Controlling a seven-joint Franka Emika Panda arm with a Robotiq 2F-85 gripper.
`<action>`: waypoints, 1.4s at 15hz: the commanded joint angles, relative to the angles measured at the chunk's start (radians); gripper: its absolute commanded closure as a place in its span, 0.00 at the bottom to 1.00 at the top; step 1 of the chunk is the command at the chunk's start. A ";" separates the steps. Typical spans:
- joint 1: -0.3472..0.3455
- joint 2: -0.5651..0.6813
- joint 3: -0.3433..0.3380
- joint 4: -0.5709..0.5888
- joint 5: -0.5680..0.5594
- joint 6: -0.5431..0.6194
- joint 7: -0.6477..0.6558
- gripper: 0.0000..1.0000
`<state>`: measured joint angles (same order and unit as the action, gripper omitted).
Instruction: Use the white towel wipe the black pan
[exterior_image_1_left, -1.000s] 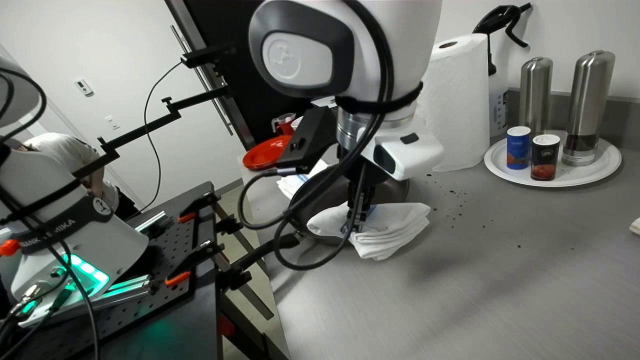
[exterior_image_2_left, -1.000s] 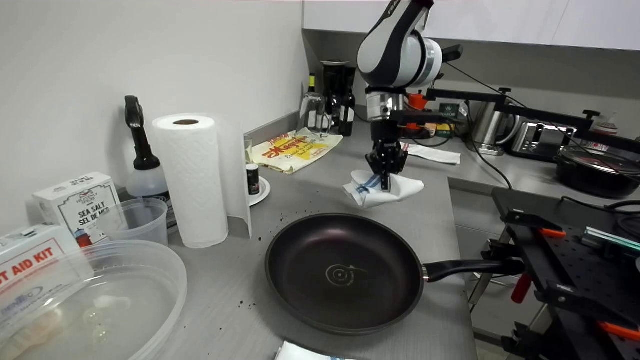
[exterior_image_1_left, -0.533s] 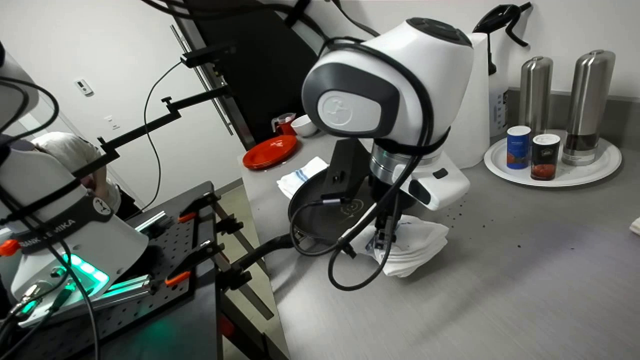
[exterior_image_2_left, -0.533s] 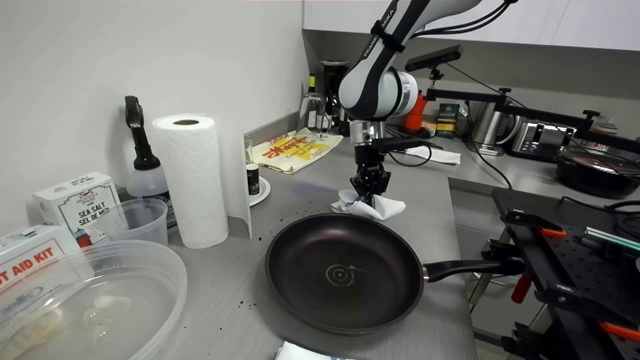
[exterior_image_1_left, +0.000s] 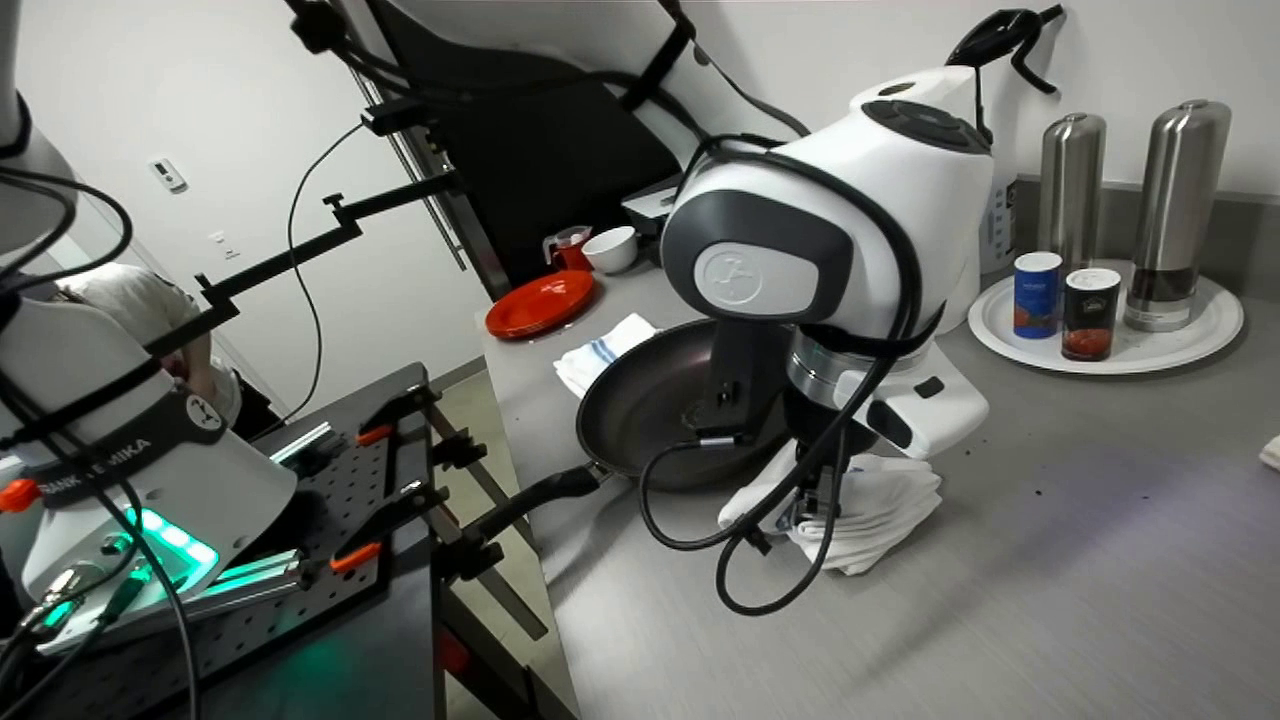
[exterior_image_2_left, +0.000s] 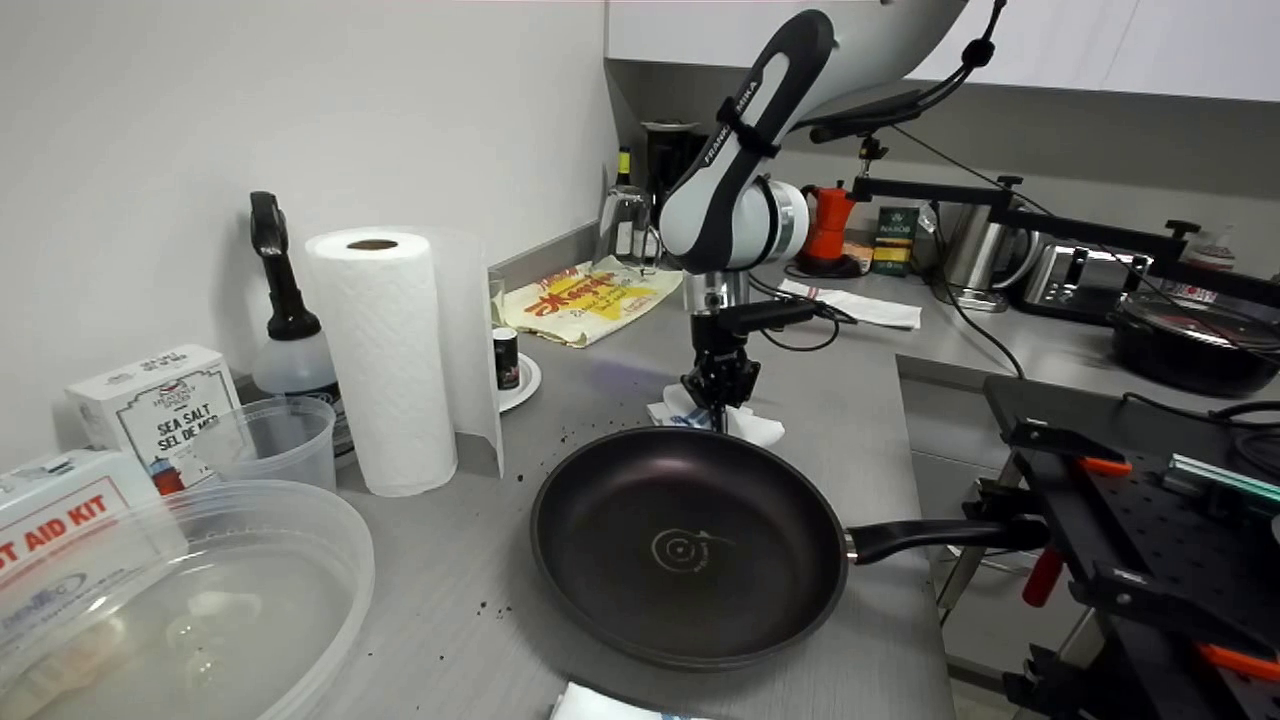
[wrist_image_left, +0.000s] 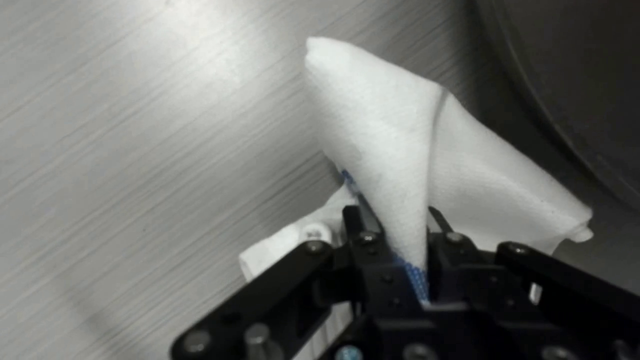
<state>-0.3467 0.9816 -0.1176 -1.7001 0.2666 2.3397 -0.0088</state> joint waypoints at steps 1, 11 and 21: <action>-0.005 0.052 0.002 0.068 0.000 0.003 0.031 0.95; -0.035 -0.060 -0.021 0.054 -0.001 -0.060 0.030 0.95; -0.049 -0.093 -0.034 0.064 -0.007 -0.123 0.037 0.95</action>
<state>-0.4009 0.8922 -0.1503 -1.6386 0.2656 2.2467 0.0131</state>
